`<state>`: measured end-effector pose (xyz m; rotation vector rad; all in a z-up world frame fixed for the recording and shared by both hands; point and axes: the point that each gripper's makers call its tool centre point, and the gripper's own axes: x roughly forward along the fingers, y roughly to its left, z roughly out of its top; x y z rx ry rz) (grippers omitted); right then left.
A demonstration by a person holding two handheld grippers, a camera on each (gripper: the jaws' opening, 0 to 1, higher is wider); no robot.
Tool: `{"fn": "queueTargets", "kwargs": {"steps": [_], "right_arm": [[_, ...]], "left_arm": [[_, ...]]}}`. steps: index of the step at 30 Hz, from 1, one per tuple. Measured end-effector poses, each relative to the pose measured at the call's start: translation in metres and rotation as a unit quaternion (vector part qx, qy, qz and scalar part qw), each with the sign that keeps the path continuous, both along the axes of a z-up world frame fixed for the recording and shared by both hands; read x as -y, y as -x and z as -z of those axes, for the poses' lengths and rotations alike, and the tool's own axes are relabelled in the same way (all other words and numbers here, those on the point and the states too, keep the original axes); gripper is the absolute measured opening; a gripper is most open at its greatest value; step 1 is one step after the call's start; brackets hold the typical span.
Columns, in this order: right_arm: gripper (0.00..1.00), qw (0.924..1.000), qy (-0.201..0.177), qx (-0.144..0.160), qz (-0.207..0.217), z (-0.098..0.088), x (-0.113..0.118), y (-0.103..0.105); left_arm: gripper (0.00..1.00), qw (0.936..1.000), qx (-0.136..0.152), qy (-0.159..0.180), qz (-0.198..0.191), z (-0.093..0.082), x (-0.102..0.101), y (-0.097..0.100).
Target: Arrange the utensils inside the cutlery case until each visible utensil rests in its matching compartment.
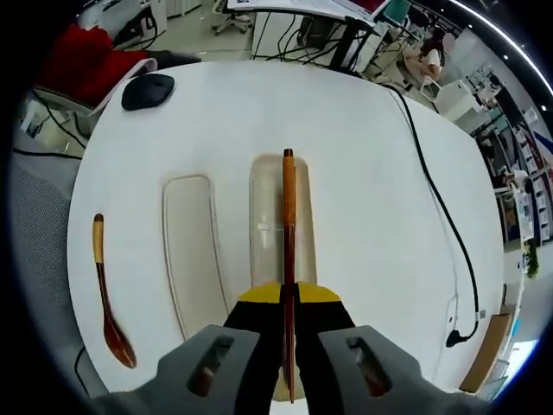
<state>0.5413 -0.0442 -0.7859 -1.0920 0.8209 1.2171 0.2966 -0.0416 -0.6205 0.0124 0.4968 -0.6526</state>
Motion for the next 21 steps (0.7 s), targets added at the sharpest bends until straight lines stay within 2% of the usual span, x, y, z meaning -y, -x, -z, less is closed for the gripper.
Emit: {"fn": "queueTargets", "kwargs": {"steps": [12, 21], "right_arm": [[0.00, 1.0000, -0.002, -0.001, -0.002, 0.013, -0.001, -0.004], [0.00, 0.9999, -0.011, 0.002, -0.002, 0.012, -0.002, -0.004]], "left_arm": [[0.57, 0.9998, -0.013, 0.007, -0.009, 0.003, -0.003, -0.001], [0.57, 0.9998, -0.020, 0.003, -0.006, 0.006, -0.002, 0.000]]}}
